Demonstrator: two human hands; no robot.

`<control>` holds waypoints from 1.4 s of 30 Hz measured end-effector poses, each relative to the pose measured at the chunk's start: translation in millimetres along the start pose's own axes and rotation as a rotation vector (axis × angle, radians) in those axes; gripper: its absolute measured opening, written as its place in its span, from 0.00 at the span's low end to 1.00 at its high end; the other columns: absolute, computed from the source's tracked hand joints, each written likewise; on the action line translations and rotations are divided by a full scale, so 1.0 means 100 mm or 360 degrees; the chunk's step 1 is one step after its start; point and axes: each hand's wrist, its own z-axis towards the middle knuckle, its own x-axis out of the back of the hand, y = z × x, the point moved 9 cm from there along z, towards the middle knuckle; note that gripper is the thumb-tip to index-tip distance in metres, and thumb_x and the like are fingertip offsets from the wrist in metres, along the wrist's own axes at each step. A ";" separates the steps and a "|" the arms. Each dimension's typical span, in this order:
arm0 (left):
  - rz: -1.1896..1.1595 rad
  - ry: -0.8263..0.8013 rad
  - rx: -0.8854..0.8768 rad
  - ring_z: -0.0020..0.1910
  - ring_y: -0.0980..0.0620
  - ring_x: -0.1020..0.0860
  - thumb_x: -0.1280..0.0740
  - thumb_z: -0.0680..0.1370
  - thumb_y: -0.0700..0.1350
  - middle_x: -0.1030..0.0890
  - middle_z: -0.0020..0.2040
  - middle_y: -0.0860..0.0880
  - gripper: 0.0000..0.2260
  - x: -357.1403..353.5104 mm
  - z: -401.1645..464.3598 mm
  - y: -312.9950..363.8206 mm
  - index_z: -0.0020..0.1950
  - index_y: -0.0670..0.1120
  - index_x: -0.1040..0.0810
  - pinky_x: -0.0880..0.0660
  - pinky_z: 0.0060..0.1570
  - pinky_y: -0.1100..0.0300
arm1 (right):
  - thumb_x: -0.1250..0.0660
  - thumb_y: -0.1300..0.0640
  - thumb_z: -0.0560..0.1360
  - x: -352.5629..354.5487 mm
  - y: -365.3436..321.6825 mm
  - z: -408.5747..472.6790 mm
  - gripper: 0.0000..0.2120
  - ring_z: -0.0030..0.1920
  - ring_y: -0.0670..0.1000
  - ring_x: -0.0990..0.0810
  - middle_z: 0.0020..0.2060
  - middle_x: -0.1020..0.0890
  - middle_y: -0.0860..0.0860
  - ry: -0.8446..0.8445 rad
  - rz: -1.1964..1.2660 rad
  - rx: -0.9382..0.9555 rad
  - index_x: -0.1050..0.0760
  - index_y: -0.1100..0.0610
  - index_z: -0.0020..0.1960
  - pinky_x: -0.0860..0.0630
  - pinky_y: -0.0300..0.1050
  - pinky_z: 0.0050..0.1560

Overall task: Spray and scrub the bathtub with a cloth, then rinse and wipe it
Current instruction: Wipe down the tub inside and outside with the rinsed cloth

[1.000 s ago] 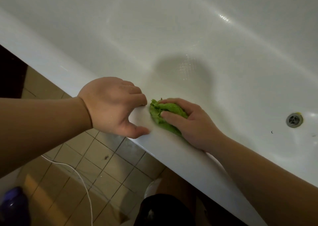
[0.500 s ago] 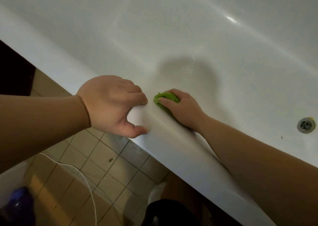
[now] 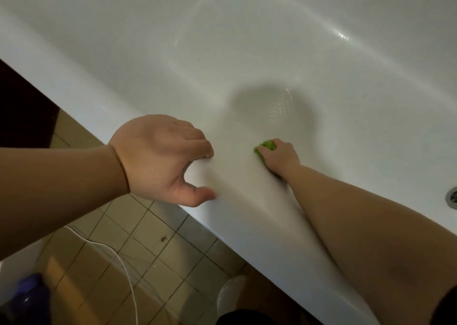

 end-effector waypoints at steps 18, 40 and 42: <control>0.0089 -0.0053 -0.0047 0.41 0.42 0.17 0.35 0.74 0.70 0.15 0.44 0.48 0.29 0.11 -0.04 -0.14 0.51 0.44 0.15 0.20 0.39 0.48 | 0.28 0.39 0.75 0.24 -0.37 -0.83 0.15 0.54 0.54 0.18 0.49 0.15 0.47 -0.0040 0.0193 0.0143 0.18 0.47 0.54 0.24 0.48 0.57; 0.0155 -0.0076 -0.0072 0.49 0.43 0.14 0.34 0.72 0.71 0.13 0.54 0.46 0.34 0.33 -0.22 -0.75 0.58 0.43 0.14 0.17 0.46 0.46 | 0.29 0.36 0.76 -0.01 -0.24 0.03 0.24 0.58 0.59 0.21 0.61 0.19 0.56 -0.0020 -0.0019 -0.0095 0.23 0.52 0.63 0.27 0.47 0.60; 0.0148 -0.0082 -0.0056 0.49 0.43 0.14 0.34 0.72 0.72 0.13 0.54 0.46 0.34 0.34 -0.24 -0.79 0.59 0.43 0.14 0.18 0.47 0.46 | 0.28 0.38 0.75 -0.09 -0.48 0.20 0.24 0.57 0.58 0.21 0.61 0.19 0.55 -0.0001 0.0032 -0.0065 0.22 0.53 0.63 0.27 0.47 0.62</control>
